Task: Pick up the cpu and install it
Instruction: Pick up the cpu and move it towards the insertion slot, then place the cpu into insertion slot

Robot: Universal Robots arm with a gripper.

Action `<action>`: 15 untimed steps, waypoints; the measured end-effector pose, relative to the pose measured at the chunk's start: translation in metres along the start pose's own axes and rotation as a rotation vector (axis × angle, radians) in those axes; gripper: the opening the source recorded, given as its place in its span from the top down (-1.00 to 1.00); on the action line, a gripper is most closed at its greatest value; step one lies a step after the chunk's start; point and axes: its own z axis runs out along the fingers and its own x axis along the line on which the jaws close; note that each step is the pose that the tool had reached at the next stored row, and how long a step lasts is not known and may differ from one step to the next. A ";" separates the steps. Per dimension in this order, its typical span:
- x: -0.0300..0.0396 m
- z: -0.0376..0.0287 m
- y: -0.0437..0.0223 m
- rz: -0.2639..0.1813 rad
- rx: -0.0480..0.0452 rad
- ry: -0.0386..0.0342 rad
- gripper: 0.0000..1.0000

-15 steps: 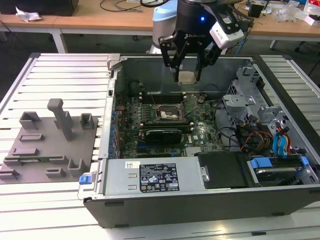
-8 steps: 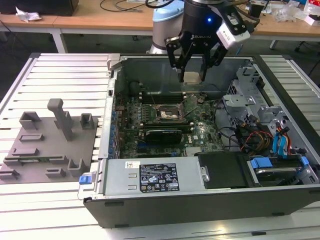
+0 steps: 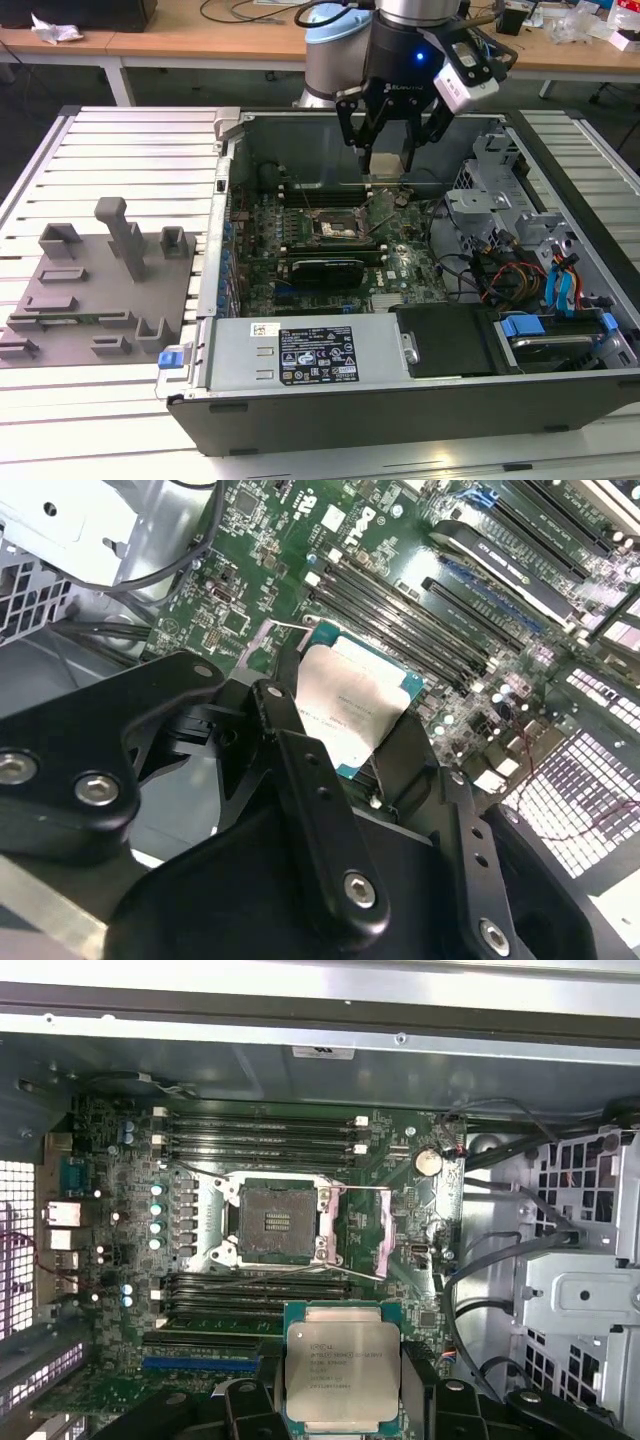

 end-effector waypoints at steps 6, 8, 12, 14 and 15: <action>0.0001 0.0038 0.0001 0.000 0.0000 0.0000 -0.10; 0.0001 0.0039 0.0001 0.000 0.0000 0.0000 -0.10; 0.0001 0.0040 0.0001 0.000 0.0000 0.0000 -0.10; 0.0001 0.0041 0.0001 0.010 0.0001 0.0003 -0.10; 0.0001 0.0041 0.0001 0.028 0.0004 0.0009 -0.10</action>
